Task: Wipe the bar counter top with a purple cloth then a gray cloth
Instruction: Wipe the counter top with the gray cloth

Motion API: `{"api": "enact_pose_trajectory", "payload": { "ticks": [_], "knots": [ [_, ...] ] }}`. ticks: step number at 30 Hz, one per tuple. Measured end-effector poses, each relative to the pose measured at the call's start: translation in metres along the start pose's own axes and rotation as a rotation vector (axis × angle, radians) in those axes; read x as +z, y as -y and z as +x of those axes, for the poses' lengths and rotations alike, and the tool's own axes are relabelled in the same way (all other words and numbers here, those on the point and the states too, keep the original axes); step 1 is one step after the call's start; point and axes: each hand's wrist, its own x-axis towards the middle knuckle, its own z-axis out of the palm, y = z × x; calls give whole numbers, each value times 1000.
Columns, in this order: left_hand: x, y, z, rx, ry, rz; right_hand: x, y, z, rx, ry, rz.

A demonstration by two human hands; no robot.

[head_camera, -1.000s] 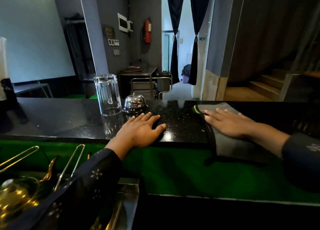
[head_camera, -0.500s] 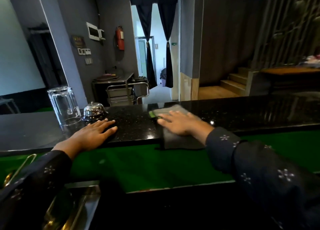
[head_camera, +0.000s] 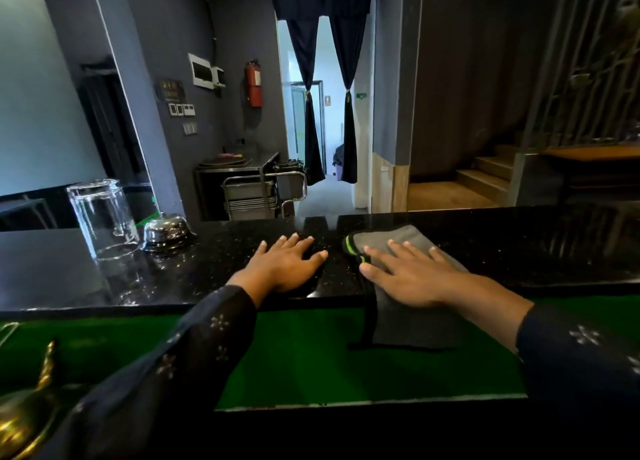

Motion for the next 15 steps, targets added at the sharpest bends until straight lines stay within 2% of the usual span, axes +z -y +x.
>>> {"api": "enact_pose_trajectory", "payload": {
  "ticks": [4,7,9,11,13,15],
  "knots": [
    [3,0,6,-35,0,-16,-13,3,52,-17,45,38],
    [4,4,6,-18,0,36,-13,36,103,-48,22,39],
    [4,8,7,20,13,100,-12,65,126,-143,24,33],
    [3,11,9,-10,18,59,-13,77,138,-245,59,35],
    [3,11,9,-16,52,122,-16,63,145,-306,57,33],
    [5,9,8,-35,63,88,-18,29,147,-292,10,52]
  ]
}}
